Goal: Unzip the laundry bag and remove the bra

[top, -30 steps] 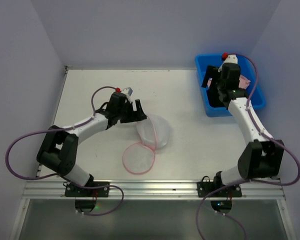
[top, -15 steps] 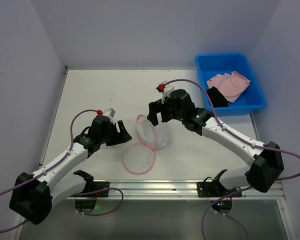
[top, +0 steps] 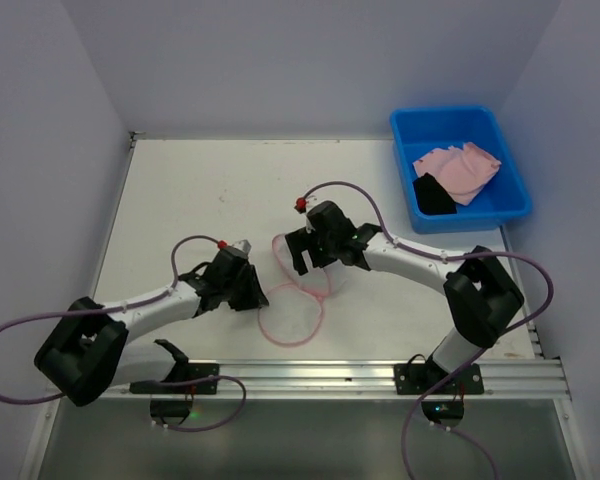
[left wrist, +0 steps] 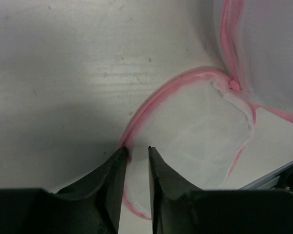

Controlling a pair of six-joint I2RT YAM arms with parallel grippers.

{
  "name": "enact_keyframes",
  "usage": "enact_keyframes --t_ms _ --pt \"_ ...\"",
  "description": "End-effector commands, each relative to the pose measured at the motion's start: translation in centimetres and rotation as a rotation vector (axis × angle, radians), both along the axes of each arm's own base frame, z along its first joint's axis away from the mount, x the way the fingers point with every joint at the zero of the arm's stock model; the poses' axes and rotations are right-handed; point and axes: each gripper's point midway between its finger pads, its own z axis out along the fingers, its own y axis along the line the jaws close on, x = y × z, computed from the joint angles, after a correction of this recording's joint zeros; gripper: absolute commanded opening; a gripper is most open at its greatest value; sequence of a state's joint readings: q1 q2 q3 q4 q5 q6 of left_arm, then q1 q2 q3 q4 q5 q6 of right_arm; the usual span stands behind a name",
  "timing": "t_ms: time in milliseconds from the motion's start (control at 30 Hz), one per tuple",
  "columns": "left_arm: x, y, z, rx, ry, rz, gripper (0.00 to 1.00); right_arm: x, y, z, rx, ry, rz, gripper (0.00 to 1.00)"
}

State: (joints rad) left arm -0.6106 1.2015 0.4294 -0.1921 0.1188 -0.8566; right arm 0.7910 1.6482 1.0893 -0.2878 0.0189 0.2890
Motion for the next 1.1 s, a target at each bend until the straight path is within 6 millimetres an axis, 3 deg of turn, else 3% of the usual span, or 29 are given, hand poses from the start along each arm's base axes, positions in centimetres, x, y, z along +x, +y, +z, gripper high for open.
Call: enact_keyframes --t_ms 0,100,233,333,400,467,533,600,633,700,733,800,833,933,1067 --pt "1.5 1.9 -2.2 0.175 0.005 0.048 0.28 0.7 -0.8 0.2 -0.006 -0.025 -0.076 0.93" --pt "2.9 2.5 -3.2 0.28 0.019 0.042 0.24 0.1 -1.6 -0.4 -0.026 0.006 -0.112 0.93" --pt "8.1 2.2 -2.3 0.416 -0.052 0.048 0.2 -1.3 -2.7 -1.0 -0.024 0.05 -0.15 0.93" --pt "11.8 3.3 -0.9 0.507 -0.121 0.058 0.19 -2.5 -3.1 -1.6 0.0 0.094 -0.183 0.93" --pt "13.2 3.4 0.0 0.502 -0.148 0.072 0.22 -3.0 -3.2 -1.7 0.028 0.111 -0.203 0.93" --pt "14.1 3.7 1.2 0.476 -0.176 0.088 0.35 -3.0 -3.1 -1.3 0.048 0.101 -0.216 0.92" --pt "14.0 3.8 2.3 0.445 -0.192 0.096 0.48 -2.6 -2.9 -0.7 0.083 0.082 -0.231 0.92" --pt "12.1 4.0 1.8 0.418 -0.152 0.09 0.52 -2.1 -2.5 0.2 0.119 0.062 -0.245 0.92" --pt "11.6 4.0 2.5 0.388 -0.163 0.101 0.56 -2.0 -2.4 0.3 0.125 0.059 -0.25 0.92" --pt "9.0 4.7 1.2 0.361 -0.108 0.117 0.58 -1.6 -2.1 0.6 0.141 0.055 -0.26 0.92" --pt "8.5 4.9 1.9 0.338 -0.124 0.135 0.59 -1.5 -2.0 0.7 0.151 0.056 -0.261 0.92" --pt "6.4 5.8 0.9 0.325 -0.084 0.167 0.6 -1.2 -1.8 0.6 0.179 0.061 -0.276 0.91" --pt "6.1 6.1 1.4 0.307 -0.099 0.184 0.61 -1.1 -1.8 0.5 0.186 0.066 -0.28 0.91" --pt "4.7 7.2 0.4 0.301 -0.066 0.228 0.62 -1.0 -1.5 0.1 0.198 0.082 -0.276 0.91" --pt "4.1 7.1 -0.7 0.278 -0.04 0.224 0.6 -1.1 -1.2 -0.2 0.213 0.09 -0.264 0.91"
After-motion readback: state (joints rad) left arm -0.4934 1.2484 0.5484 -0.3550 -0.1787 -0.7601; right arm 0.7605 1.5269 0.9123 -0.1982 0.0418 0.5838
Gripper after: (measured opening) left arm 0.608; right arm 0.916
